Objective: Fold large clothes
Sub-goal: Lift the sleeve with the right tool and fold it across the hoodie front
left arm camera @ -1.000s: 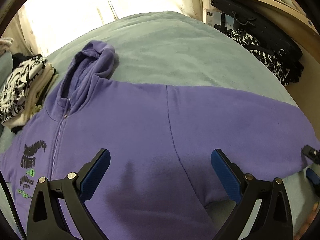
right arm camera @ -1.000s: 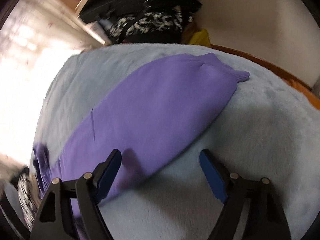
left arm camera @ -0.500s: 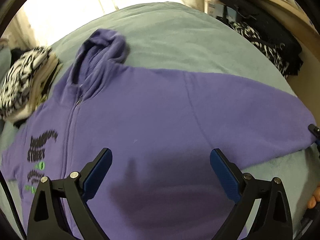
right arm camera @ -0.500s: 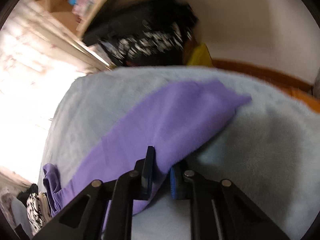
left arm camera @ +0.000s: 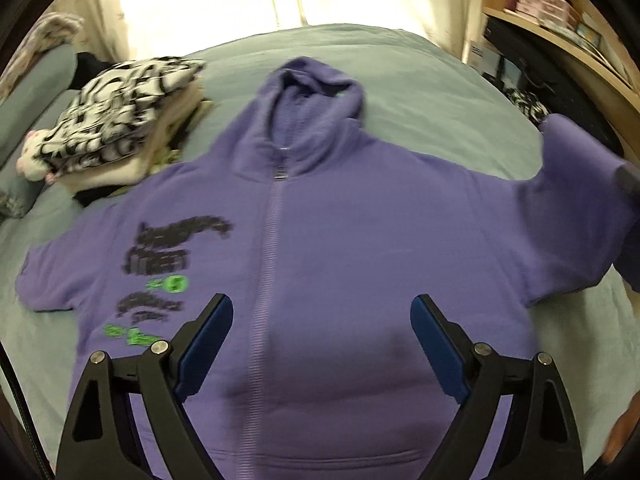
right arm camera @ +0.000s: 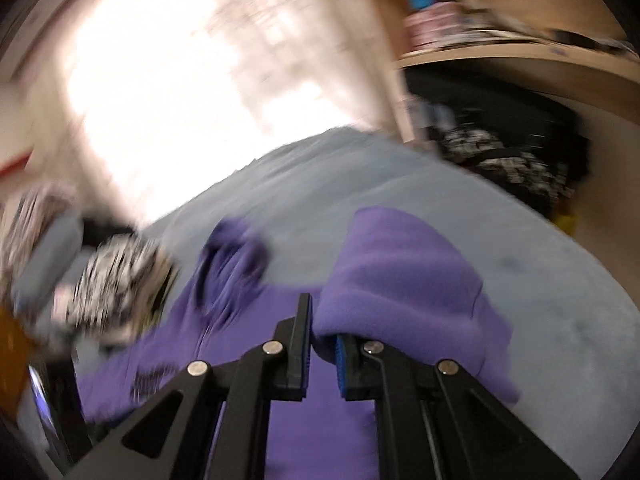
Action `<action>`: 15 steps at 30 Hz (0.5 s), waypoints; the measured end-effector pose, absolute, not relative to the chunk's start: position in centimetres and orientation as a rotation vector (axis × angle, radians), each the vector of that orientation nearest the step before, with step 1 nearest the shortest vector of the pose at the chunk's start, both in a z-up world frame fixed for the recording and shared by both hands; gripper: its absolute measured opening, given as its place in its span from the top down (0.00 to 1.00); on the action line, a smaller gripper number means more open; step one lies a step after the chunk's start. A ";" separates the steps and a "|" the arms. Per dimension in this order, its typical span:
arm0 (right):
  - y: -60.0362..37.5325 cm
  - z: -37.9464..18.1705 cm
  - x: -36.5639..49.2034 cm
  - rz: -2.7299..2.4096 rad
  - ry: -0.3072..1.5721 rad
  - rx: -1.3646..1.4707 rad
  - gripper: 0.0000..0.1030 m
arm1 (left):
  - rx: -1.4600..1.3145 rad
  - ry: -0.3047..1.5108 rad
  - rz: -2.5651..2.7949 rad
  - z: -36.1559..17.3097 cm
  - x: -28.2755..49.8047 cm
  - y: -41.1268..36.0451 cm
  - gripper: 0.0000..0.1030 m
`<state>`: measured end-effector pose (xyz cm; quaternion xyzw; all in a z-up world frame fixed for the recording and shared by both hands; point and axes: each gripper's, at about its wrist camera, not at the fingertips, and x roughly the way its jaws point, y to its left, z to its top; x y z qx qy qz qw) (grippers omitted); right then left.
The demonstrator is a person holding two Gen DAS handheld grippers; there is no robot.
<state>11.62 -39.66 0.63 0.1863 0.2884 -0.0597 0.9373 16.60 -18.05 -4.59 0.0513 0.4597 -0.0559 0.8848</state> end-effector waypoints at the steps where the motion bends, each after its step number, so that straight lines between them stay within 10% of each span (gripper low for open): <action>1: -38.0 -0.1 11.9 -0.100 0.623 0.345 0.90 | 0.104 0.952 -0.102 -4.5 16.5 -17.1 0.13; 8: -30.9 -8.9 12.9 0.015 0.963 0.335 0.82 | 0.072 0.983 -0.043 -5.8 16.0 -11.5 0.13; 15: -29.2 -9.1 10.2 0.036 1.009 0.385 0.53 | 0.047 0.997 -0.064 -6.3 15.3 -10.3 0.13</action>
